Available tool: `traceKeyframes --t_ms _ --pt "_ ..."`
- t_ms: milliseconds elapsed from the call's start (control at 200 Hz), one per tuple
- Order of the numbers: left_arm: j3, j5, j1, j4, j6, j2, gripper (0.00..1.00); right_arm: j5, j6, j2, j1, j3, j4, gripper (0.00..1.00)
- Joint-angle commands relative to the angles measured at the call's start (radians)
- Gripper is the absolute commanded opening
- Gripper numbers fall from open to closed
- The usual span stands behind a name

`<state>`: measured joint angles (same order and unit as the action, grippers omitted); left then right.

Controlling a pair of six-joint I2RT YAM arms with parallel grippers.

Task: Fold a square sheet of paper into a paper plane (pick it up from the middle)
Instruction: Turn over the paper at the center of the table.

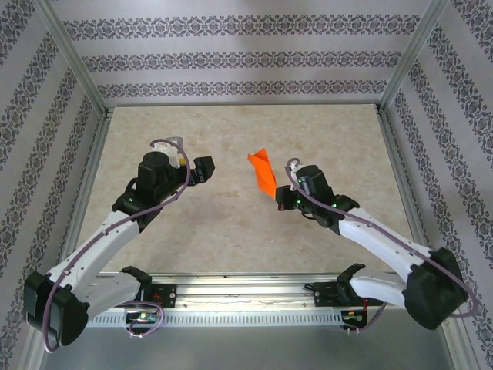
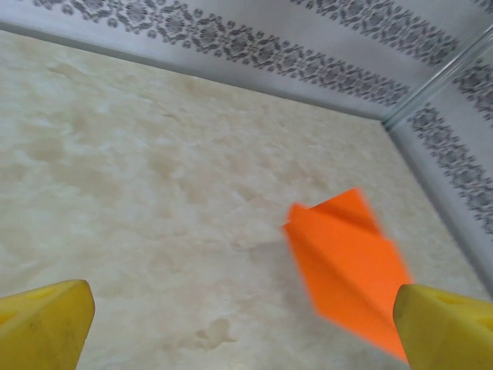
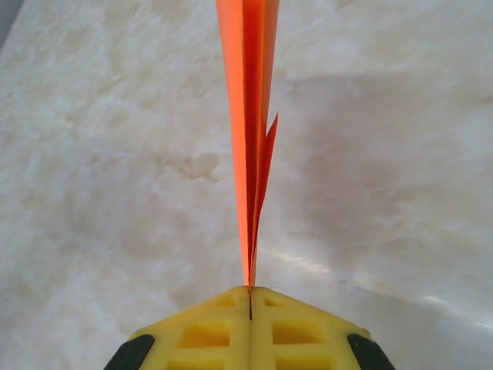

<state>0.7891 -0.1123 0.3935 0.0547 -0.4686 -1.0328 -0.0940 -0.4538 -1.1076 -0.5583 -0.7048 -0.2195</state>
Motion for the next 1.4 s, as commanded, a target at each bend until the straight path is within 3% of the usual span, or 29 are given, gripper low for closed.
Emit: traceKeyframes --t_ms 0,120,220,330,500,734,1029,1394 --pt "-0.022 0.080 0.003 0.097 0.121 0.010 0.99 0.204 0.162 0.061 0.002 -0.048 -0.167 0.00" --pt "-0.028 0.076 -0.002 0.127 0.082 0.031 0.99 0.293 0.238 0.073 -0.028 -0.099 -0.245 0.00" --pt "-0.067 -0.035 -0.027 0.054 0.060 0.041 0.99 0.403 0.284 0.034 -0.080 -0.163 -0.327 0.00" --pt "-0.074 -0.056 -0.039 0.031 0.017 0.013 0.99 0.525 0.309 -0.041 -0.139 -0.237 -0.421 0.00" --pt "-0.057 0.005 -0.042 0.068 0.006 -0.016 0.99 0.696 0.315 -0.115 -0.203 -0.301 -0.510 0.00" --pt "-0.083 0.117 -0.042 0.082 -0.019 0.025 0.99 0.820 0.323 -0.109 -0.237 -0.292 -0.508 0.00" --pt "-0.101 0.185 -0.044 0.096 -0.038 0.055 0.99 0.785 0.267 -0.199 -0.282 -0.294 -0.559 0.00" --pt "-0.116 0.275 -0.048 0.119 -0.077 0.112 1.00 0.583 0.253 -0.375 -0.407 -0.323 -0.575 0.01"
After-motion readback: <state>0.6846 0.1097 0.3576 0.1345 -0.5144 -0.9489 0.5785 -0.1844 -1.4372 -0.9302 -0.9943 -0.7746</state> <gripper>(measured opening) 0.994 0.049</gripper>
